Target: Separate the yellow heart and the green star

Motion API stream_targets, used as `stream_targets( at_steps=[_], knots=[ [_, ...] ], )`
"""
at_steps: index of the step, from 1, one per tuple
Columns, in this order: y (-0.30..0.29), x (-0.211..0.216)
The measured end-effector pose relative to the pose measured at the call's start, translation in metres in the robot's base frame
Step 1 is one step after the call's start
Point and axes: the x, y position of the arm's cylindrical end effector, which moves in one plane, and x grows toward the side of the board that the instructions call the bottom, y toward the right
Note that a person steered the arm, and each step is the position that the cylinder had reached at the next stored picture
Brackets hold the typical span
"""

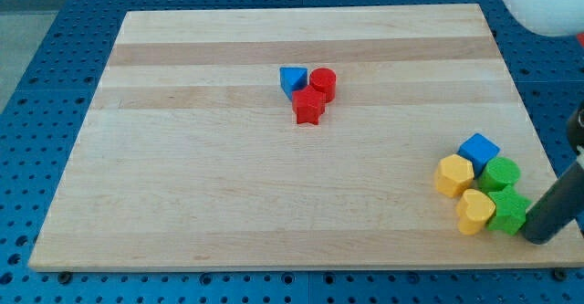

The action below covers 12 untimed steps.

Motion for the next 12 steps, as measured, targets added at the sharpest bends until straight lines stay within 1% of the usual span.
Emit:
stream_targets(
  at_steps=[1, 2, 3, 4, 6, 9, 12],
  knots=[
    [-0.013, 0.0],
    [-0.013, 0.002],
    [-0.02, 0.018],
    [-0.036, 0.023],
    [-0.046, 0.011],
    [-0.079, -0.008],
    [-0.08, -0.033]
  ],
)
